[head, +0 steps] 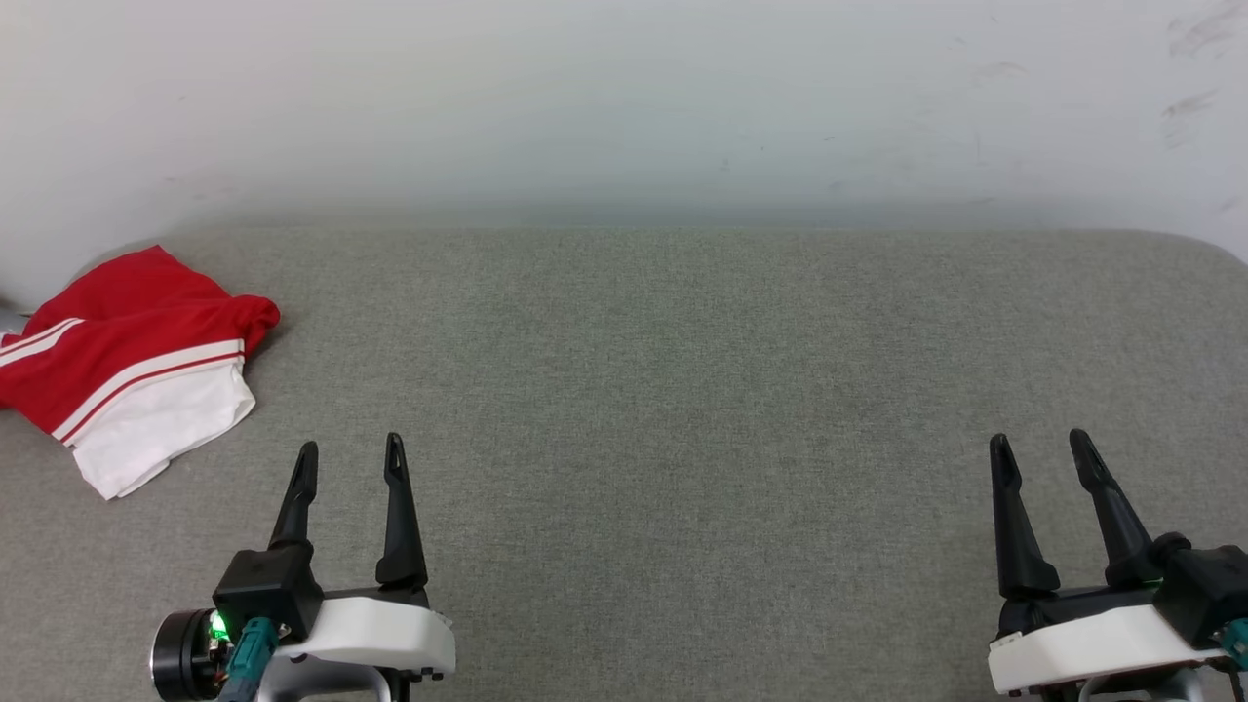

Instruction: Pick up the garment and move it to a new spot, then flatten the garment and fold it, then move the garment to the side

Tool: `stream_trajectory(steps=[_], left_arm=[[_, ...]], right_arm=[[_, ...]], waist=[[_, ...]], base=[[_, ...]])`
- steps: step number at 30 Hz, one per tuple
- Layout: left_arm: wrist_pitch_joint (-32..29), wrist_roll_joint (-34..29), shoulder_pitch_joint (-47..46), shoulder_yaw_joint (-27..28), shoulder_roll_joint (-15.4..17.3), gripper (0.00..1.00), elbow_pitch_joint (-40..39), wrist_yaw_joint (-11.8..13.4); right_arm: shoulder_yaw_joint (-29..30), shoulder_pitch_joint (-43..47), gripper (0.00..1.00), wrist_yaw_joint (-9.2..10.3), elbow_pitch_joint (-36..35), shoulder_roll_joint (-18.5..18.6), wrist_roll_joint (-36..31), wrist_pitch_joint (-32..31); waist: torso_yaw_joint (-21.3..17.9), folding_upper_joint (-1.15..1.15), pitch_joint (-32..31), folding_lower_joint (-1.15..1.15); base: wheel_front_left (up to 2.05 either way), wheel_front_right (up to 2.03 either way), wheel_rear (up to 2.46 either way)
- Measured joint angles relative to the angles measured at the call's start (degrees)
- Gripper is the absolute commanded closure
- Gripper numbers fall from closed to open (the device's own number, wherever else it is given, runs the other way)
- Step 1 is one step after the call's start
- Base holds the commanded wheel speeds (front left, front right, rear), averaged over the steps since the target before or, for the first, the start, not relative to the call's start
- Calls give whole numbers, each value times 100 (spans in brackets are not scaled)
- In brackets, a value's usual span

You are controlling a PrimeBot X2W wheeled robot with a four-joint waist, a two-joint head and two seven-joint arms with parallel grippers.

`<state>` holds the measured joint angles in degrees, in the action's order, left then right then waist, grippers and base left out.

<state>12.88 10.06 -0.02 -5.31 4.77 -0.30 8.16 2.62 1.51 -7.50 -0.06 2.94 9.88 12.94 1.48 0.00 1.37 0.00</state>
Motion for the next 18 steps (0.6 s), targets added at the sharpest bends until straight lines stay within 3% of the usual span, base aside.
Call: stream_trajectory(steps=[18], left_arm=[[193,-635,57,32,-82,0,30,-170]], right_arm=[[4,77,0,-1,-109,0,-590,185]], waist=[[26,0,61,0]], base=[[0,0,0]])
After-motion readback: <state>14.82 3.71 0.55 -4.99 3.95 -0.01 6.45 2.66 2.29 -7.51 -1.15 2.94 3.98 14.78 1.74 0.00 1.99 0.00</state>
